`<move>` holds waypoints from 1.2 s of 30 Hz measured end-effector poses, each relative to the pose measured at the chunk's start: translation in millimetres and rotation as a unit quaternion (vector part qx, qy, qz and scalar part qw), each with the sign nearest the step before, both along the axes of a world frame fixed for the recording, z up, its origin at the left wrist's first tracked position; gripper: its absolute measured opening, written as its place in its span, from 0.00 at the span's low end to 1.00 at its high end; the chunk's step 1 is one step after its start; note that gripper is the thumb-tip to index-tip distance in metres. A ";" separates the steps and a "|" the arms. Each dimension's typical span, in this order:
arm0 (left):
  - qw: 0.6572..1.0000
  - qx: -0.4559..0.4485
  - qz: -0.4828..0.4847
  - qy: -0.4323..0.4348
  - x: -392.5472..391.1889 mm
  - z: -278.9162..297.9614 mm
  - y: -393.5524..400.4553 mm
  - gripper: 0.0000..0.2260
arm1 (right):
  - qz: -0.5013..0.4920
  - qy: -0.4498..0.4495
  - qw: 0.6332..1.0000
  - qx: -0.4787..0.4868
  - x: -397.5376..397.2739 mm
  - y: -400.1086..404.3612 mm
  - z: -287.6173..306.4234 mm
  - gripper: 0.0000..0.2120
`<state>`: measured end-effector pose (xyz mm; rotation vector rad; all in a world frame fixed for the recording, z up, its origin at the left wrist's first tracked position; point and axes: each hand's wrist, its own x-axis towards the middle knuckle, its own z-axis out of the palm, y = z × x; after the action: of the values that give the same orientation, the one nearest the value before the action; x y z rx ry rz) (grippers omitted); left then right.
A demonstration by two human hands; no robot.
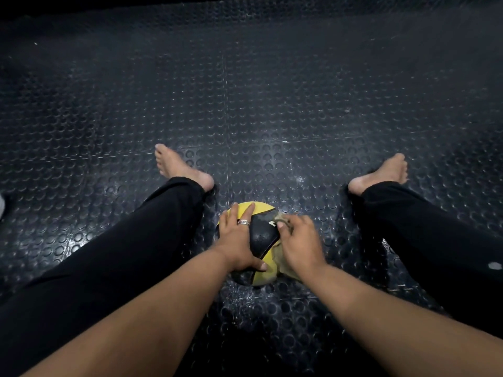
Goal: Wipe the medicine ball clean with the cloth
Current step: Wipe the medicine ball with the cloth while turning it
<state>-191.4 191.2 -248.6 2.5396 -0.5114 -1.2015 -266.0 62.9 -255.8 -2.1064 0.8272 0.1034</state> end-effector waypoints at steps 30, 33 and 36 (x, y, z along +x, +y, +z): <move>1.000 0.031 0.008 0.001 -15.3 6.4 -18.9 0.59 | -0.016 0.056 0.998 -0.001 7.3 -16.9 -3.4 0.04; 1.000 0.015 0.015 0.009 -5.7 2.7 -11.1 0.60 | 0.053 0.012 0.998 -0.029 -5.6 7.1 7.9 0.04; 1.000 0.004 0.019 0.009 -4.3 -0.2 -9.8 0.57 | 0.093 -0.035 0.995 -0.026 -20.0 21.6 10.0 0.06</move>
<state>-195.7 181.4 -248.9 2.5311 -0.4529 -1.2159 -286.0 84.6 -245.8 -2.2204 0.5977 0.1065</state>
